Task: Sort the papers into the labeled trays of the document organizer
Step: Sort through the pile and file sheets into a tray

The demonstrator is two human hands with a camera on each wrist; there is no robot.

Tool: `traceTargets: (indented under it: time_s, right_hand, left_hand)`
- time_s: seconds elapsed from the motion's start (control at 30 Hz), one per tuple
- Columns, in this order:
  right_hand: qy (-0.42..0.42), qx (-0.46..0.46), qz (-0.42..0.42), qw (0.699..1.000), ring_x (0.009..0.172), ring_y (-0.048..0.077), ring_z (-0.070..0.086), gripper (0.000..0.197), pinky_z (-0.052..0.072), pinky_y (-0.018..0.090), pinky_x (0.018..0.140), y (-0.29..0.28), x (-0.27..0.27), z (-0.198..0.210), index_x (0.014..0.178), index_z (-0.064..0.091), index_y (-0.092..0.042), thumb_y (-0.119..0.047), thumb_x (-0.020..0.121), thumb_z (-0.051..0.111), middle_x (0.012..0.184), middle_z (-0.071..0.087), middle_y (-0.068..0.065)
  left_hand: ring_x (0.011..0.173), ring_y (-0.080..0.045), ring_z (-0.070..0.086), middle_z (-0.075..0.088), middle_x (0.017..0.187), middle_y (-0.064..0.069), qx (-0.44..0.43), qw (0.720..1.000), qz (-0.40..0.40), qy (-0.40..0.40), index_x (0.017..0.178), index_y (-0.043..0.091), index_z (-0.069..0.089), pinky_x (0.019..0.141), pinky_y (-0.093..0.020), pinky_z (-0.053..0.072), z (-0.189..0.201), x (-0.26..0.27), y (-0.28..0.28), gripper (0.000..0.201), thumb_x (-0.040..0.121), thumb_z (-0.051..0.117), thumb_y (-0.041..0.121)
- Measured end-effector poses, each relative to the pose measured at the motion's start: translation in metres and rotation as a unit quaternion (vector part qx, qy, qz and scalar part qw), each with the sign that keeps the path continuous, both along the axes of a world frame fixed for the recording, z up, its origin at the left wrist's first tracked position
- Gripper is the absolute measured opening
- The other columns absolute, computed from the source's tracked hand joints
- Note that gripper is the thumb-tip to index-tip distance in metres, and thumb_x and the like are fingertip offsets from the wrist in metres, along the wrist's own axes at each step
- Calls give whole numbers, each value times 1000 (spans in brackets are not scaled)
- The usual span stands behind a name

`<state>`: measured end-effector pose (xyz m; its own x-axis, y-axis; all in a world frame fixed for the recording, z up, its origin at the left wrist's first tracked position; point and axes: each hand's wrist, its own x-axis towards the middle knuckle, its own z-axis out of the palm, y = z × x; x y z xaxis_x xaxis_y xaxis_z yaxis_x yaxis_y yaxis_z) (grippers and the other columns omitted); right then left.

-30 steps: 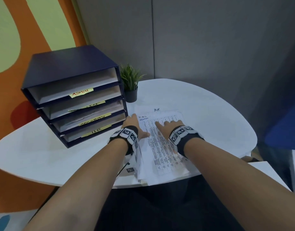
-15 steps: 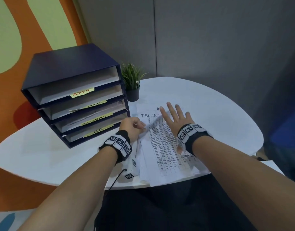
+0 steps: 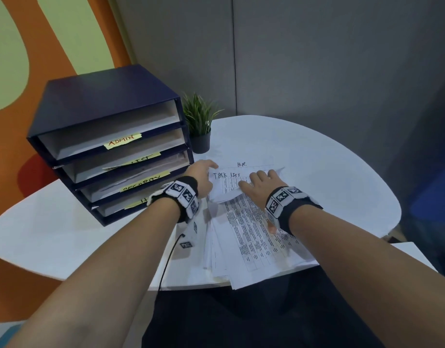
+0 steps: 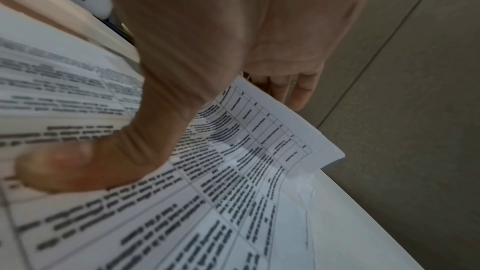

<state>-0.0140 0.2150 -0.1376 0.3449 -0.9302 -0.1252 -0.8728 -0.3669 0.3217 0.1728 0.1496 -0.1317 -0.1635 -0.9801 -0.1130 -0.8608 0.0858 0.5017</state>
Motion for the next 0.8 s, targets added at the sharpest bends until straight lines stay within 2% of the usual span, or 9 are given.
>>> traceTargets:
  time_s: [0.07,0.13,0.27,0.4,0.43,0.53,0.63,0.7,0.8]
  right_hand:
    - [-5,-10,-8,1000,111,30,46,40,33,45,96,0,2,-4,132,36,-12,-9,93,40,123,47,14]
    - [-9,-10,-14,1000,111,30,47,39,34,44,94,-1,4,-6,132,37,-13,-9,93,39,122,47,13]
    - [-14,-16,-18,1000,112,30,47,47,35,43,92,-2,4,-8,140,30,-15,-10,94,38,125,47,13]
    - [-3,-18,-10,1000,118,31,44,61,35,43,94,0,5,-9,151,10,-18,-18,97,38,134,43,15]
    - [-5,-22,-10,1000,118,30,44,63,35,42,94,0,5,-9,152,5,-19,-19,97,37,136,41,16]
    - [-28,-28,-21,999,121,31,42,76,38,42,92,2,4,-9,151,-15,-22,-13,96,37,156,8,22]
    - [-32,-34,-7,999,116,30,45,84,41,39,86,3,1,-5,149,-22,-24,-8,94,38,156,-25,17]
    - [-19,-32,-2,999,120,29,43,82,39,39,89,1,-1,-4,149,-21,-22,-10,94,38,159,-15,16]
    - [13,-20,18,1000,121,29,41,72,34,40,92,0,0,-4,152,-12,-18,-16,97,34,147,35,14]
  left_hand:
    - [123,-26,53,49,141,-7,11,998,-16,-52,145,27,37,98,-36,49,-3,-12,-4,67,85,53,2]
    - [123,-26,53,50,141,-5,30,995,-32,-91,148,26,29,100,-39,48,-6,-18,-6,72,84,58,9]
    - [113,-25,58,60,126,-1,-48,993,-27,-100,140,25,44,96,-38,51,-2,-20,-9,61,83,65,14]
    - [91,-26,63,66,92,-4,-66,990,-45,-114,93,20,68,75,-29,52,7,-13,-4,9,87,63,18]
    - [85,-26,63,67,84,-5,-70,990,-42,-111,79,19,67,70,-27,50,9,-12,-3,11,89,60,20]
    - [86,-25,67,71,89,-4,-46,994,-38,-91,80,17,73,77,-31,56,7,-6,4,15,89,61,19]
    - [89,-16,69,71,103,1,15,999,-45,-26,71,20,76,86,-30,56,-1,7,12,22,82,69,3]
    - [87,-10,68,72,96,9,30,998,-59,-5,57,24,74,89,-31,56,-3,16,15,36,80,66,-2]
    - [93,-6,66,70,88,19,31,996,-77,-29,53,28,73,90,-31,56,-1,18,17,44,78,54,-3]
